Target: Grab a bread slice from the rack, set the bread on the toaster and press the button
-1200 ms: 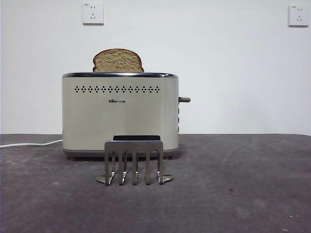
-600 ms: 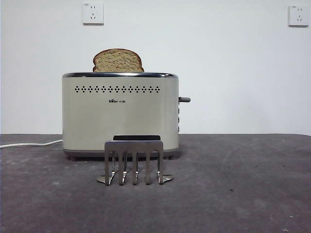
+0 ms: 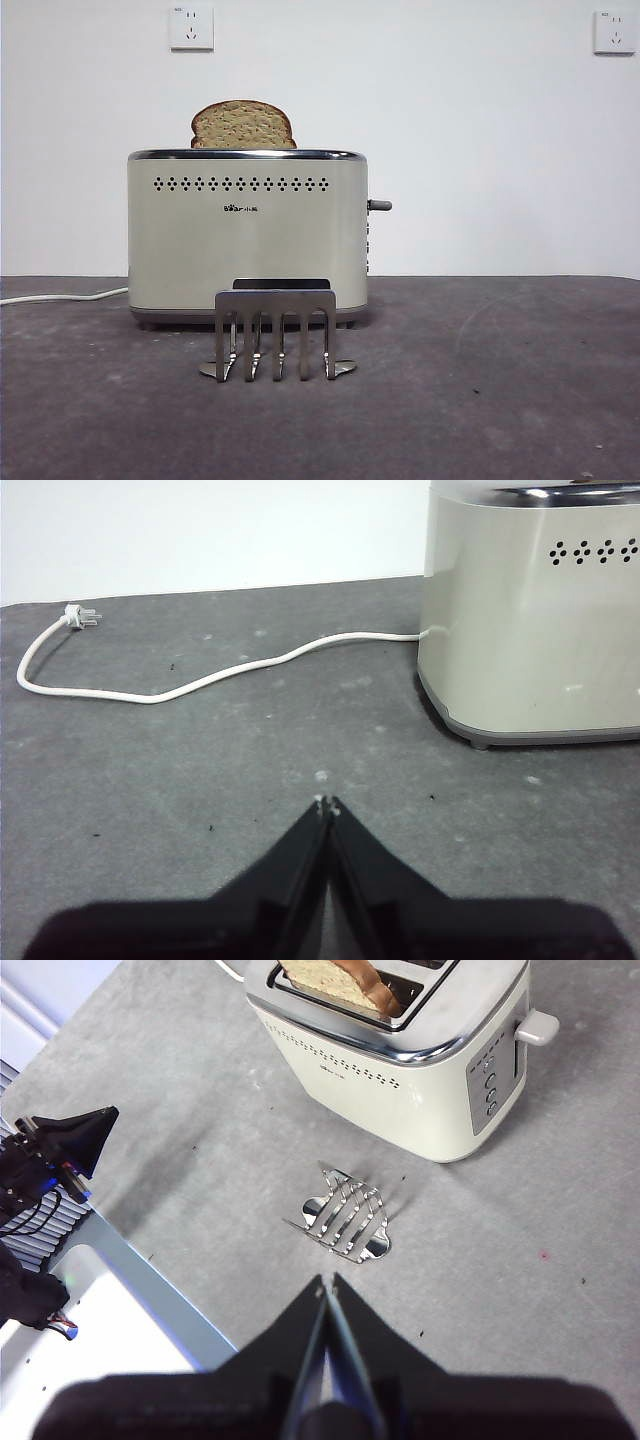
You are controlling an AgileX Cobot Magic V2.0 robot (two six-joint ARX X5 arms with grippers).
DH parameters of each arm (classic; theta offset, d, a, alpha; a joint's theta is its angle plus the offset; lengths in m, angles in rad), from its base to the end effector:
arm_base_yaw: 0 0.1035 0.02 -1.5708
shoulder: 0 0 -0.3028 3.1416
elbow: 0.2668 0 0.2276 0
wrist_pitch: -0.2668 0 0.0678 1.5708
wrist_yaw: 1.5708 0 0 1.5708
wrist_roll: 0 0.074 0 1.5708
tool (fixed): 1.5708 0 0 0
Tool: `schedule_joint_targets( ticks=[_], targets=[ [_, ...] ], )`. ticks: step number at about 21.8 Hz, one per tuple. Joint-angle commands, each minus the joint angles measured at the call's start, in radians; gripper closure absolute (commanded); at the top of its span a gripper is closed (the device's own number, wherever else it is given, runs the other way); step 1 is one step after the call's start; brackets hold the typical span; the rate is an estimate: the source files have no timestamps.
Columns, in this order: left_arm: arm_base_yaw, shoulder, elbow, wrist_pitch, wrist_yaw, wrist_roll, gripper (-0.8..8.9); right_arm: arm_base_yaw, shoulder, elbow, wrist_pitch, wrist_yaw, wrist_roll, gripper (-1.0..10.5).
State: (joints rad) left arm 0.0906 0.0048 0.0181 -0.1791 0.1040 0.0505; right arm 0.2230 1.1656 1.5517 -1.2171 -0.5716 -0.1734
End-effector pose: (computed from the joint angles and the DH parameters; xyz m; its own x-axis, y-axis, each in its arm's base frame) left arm 0.0758 -0.0008 0.1445 0.9863 -0.0146 -0.1641 0.0203 0.9993 0.0327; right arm 0.1560 0.0764 0.4240 0.4333 0.6530 -0.6212 -0.6578 0.7003 0.2773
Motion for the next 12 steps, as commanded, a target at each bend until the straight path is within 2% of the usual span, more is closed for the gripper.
schedule_joint_targets(
  ticks=[1,2,4,6,9,12],
  targets=[
    [0.002,-0.003,-0.013,-0.002,0.001,-0.010,8.14,0.000,-0.002,-0.006,0.004,0.003,-0.008,9.5],
    [0.002,-0.003,-0.013,-0.002,0.001,-0.010,8.14,0.000,-0.002,-0.006,0.003,0.002,-0.008,9.5],
    [0.002,-0.003,-0.013,-0.002,0.001,-0.010,8.14,-0.018,-0.014,-0.006,0.018,0.039,-0.055,9.5],
    [0.002,-0.003,-0.013,-0.002,0.001,-0.010,8.14,-0.054,-0.060,-0.009,0.059,0.054,-0.053,9.5],
    [0.002,-0.003,-0.013,-0.002,0.001,-0.010,8.14,-0.086,-0.179,-0.087,0.246,0.055,-0.004,9.5],
    [0.002,-0.003,-0.013,-0.002,0.001,-0.010,8.14,-0.121,-0.342,-0.301,0.483,0.064,0.028,9.5]
  ],
)
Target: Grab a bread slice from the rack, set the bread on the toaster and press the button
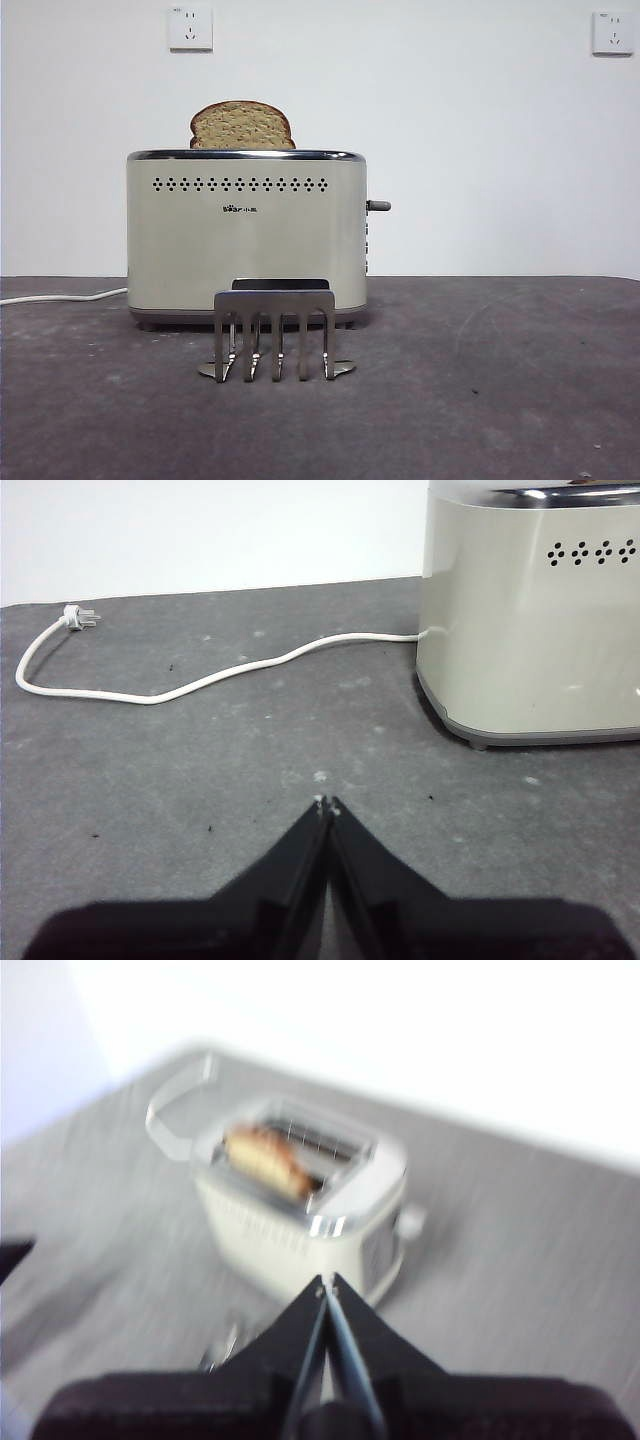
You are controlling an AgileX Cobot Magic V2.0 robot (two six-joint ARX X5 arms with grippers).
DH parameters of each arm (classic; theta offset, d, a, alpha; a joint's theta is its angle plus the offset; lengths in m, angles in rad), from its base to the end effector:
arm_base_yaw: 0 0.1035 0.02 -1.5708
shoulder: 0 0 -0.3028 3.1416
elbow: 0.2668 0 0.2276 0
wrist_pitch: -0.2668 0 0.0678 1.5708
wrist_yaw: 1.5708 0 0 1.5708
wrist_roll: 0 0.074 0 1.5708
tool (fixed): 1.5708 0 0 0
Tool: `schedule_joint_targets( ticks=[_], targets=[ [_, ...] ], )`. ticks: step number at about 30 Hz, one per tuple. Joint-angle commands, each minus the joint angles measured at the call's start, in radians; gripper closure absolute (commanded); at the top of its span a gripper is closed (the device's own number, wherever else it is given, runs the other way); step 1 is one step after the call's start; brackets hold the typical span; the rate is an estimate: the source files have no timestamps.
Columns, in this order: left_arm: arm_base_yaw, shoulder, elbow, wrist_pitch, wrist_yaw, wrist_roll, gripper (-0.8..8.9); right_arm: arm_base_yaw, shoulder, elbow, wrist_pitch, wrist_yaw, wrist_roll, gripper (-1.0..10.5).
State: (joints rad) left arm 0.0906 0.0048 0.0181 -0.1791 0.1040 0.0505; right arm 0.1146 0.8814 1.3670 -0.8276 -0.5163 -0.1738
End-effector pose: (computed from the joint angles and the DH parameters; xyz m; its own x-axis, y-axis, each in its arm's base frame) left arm 0.0758 -0.0008 0.1445 0.9863 -0.0146 -0.1641 0.0203 0.9993 0.0327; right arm 0.1131 0.0498 0.4484 0.7575 0.5841 -0.2916 -0.6106 0.7919 0.0002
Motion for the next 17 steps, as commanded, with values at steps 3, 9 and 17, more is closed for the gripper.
schedule_joint_targets(
  ticks=[3,9,17],
  targets=[
    [0.002,-0.003,-0.013,-0.002,0.001,-0.010,8.14,-0.029,-0.245,-0.425,0.369,0.125,0.077,9.5],
    [0.002,-0.003,-0.013,-0.002,0.001,-0.010,8.14,-0.038,-0.440,-0.763,0.641,0.246,0.172,9.5],
    [0.002,-0.003,-0.013,-0.002,0.001,-0.010,8.14,-0.038,-0.636,-1.063,0.758,0.343,0.183,9.5]
  ],
)
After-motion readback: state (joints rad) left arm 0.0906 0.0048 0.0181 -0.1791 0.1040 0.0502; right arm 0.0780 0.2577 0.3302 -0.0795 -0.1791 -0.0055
